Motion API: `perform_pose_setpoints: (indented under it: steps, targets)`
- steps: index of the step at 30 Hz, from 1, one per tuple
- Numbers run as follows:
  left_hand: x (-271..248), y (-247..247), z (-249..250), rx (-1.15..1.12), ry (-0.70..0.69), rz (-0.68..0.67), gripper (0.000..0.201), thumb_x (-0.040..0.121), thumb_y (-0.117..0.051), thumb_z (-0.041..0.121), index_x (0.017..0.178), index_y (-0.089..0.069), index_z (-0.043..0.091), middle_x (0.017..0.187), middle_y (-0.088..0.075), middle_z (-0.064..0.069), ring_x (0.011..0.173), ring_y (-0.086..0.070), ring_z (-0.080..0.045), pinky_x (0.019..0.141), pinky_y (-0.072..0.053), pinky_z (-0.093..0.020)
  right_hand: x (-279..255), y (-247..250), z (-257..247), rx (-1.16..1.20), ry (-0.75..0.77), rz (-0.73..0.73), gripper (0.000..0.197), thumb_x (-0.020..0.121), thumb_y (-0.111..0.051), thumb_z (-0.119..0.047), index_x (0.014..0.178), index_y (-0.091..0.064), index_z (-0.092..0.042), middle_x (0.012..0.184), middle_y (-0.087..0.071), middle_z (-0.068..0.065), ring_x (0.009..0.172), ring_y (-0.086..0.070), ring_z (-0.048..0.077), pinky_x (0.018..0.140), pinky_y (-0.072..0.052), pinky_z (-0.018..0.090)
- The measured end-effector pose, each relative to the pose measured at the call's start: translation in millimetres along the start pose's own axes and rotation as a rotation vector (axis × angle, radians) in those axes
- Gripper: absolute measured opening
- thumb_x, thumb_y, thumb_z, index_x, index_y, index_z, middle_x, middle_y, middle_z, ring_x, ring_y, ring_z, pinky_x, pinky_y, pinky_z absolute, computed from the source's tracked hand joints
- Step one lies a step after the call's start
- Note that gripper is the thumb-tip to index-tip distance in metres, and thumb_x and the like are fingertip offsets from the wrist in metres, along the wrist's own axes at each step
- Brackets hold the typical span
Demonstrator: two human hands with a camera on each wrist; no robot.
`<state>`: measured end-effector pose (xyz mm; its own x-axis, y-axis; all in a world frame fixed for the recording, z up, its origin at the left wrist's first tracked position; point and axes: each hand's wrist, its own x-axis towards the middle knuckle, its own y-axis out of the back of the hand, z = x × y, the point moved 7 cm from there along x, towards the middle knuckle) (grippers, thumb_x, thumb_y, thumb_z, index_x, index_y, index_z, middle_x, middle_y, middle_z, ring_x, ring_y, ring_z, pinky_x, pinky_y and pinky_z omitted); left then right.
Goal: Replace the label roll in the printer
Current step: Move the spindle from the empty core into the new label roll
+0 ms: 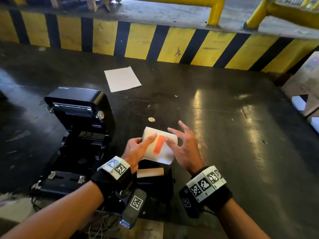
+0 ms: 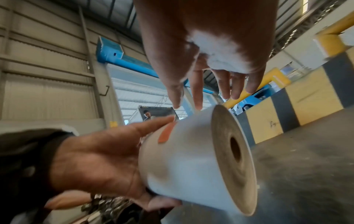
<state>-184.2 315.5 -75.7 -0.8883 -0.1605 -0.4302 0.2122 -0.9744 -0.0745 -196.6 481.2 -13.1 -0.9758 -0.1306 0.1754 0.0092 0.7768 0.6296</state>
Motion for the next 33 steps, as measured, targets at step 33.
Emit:
perform_pose_setpoints:
  steps: [33]
  targets:
    - [-94.2, 87.9, -52.0, -0.085, 0.214, 0.067, 0.051, 0.073, -0.072, 0.044, 0.109, -0.056, 0.011, 0.104, -0.064, -0.012, 0.102, -0.059, -0.029, 0.092, -0.05, -0.049, -170.3, -54.3, 151.4, -0.425, -0.345, 0.017, 0.027, 0.081, -0.07, -0.023, 0.103, -0.065, -0.008, 0.13, -0.056, 0.014, 0.12, -0.049, 0.035, 0.096, -0.039, 0.046]
